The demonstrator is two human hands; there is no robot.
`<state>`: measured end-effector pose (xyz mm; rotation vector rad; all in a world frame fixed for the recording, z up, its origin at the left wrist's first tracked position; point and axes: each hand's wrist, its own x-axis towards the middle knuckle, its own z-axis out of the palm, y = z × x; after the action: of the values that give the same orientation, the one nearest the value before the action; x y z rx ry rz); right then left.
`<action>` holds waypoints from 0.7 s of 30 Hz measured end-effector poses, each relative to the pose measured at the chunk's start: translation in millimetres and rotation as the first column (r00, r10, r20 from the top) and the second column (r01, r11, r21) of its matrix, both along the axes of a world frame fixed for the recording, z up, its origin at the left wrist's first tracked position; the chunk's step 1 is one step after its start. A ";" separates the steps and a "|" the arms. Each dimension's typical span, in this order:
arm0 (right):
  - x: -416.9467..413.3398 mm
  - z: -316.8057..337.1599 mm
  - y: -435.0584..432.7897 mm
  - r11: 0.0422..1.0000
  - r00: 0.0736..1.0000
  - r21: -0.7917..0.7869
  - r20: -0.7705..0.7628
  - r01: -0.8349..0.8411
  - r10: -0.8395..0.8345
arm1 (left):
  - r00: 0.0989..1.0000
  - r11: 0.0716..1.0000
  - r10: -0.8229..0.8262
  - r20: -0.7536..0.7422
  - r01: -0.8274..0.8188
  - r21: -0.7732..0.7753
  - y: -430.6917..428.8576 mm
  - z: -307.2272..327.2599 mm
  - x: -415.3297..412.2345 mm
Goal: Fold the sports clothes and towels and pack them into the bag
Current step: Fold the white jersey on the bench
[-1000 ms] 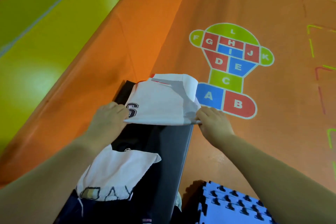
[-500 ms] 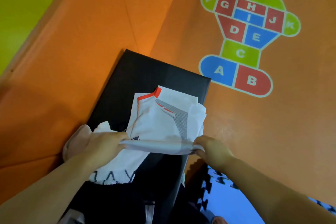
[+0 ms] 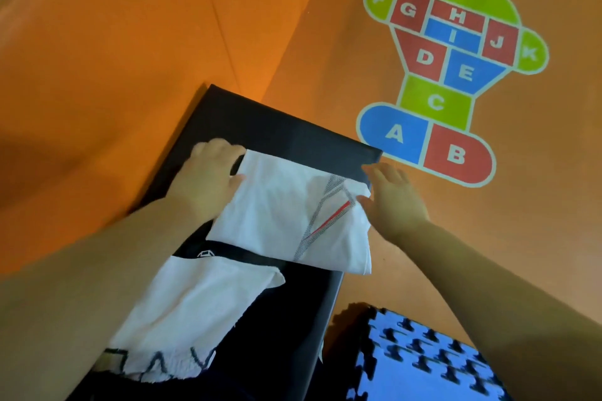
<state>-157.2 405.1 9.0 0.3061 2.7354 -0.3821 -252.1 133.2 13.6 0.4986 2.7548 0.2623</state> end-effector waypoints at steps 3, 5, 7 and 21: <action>29.7 -26.1 -18.4 0.985 0.985 -0.017 -0.001 -0.173 0.173 | 0.961 0.944 -0.258 0.101 0.273 -0.187 0.4 -35.9 31.8; 49.9 -44.1 -29.9 0.966 0.962 -0.029 0.083 -0.257 0.259 | 0.914 0.882 -0.349 0.204 0.394 -0.257 -3.8 -57.3 52.7; 64.8 -61.6 -40.0 0.949 0.936 -0.064 0.156 -0.308 0.314 | 0.912 0.908 -0.263 0.316 0.344 -0.239 -11.3 -72.2 64.7; 27.2 -98.9 -21.8 0.932 0.898 0.023 0.278 -0.361 0.341 | 0.927 0.899 -0.272 0.259 0.341 -0.275 -14.5 -106.1 34.1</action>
<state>-130.0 383.3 -90.0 -0.1159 2.4680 -0.1271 -218.0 118.7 -92.5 0.7575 2.3965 -0.1905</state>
